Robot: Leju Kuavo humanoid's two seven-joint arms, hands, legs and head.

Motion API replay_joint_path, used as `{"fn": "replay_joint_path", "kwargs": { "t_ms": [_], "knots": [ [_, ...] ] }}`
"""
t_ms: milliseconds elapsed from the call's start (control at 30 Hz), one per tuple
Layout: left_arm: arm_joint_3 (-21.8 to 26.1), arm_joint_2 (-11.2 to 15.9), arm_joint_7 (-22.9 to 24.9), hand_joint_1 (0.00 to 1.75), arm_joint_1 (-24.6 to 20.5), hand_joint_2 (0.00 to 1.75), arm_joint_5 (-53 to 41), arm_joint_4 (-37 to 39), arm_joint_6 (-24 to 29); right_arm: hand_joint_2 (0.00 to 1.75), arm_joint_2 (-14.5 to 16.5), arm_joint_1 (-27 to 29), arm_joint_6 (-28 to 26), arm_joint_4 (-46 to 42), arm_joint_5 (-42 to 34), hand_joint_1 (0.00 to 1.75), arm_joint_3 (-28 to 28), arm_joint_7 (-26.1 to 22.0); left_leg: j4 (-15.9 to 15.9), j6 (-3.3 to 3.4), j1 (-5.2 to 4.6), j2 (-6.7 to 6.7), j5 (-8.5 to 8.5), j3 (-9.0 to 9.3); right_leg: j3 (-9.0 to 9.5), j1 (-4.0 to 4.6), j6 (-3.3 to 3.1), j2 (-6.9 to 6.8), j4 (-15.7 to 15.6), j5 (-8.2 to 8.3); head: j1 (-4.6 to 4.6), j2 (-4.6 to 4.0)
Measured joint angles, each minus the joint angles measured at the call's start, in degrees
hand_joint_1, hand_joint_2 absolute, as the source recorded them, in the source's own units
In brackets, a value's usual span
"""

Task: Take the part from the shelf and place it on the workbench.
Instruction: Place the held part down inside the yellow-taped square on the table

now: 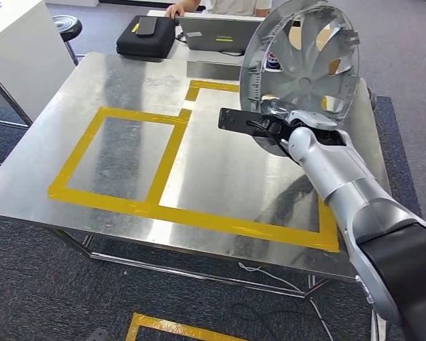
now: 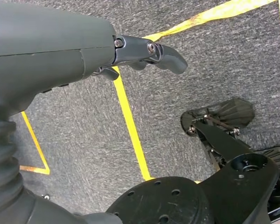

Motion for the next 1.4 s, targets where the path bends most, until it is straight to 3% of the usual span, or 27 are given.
{"fn": "replay_joint_path", "kwargs": {
  "t_ms": [833, 967, 1133, 1367, 1400],
  "knots": [
    [-0.3, -0.1, -2.4, 0.0, 0.0, 1.75, -1.5, 0.0, -5.5, 1.75, 1.9, -1.8, 6.4, 1.7, -4.1, 1.75, 1.6, -0.6, 0.0, 0.0, 0.0, 0.0, 0.0, 0.0, 0.0, 0.01, 0.0, 0.0, 0.0, 0.0, -0.01, 0.0],
    [-1.3, -0.3, -3.5, 0.0, 0.1, 1.75, -2.6, 0.0, -6.4, 0.0, 1.9, -2.1, 6.5, 1.9, -4.5, 0.0, 1.7, -0.9, 0.0, 0.0, 0.0, 0.0, 0.0, 0.0, 0.0, 0.01, 0.0, 0.0, 0.0, 0.0, -0.01, 0.0],
    [-2.8, -0.7, -3.2, 0.0, 0.2, 1.75, -4.0, 0.0, -8.1, 0.0, 1.9, -2.7, 6.6, 2.0, -4.8, 0.0, 2.2, -0.9, 0.0, 0.0, 0.0, 0.01, 0.0, 0.02, 0.0, 0.01, 0.0, 0.03, 0.0, 0.0, -0.01, 0.0],
    [-3.3, -1.2, -3.7, 0.0, 0.3, 1.75, -3.3, 0.0, -6.6, 0.0, 1.9, -2.9, 6.5, 2.0, -5.6, 0.0, 3.0, -0.7, 0.0, 0.0, 0.0, 0.01, 0.0, 0.04, 0.01, 0.01, 0.0, 0.03, 0.0, 0.0, -0.01, 0.0],
    [-3.3, -1.2, -3.7, 0.0, 0.4, 1.31, -3.3, 0.0, -6.6, 0.0, 1.9, -2.9, 6.5, 2.0, -5.6, 0.0, 3.1, -0.7, 0.0, 0.0, 0.0, 0.01, 0.0, 0.04, 0.01, 0.01, 0.0, 0.02, 0.0, 0.0, -0.01, 0.0]
  ]
}}
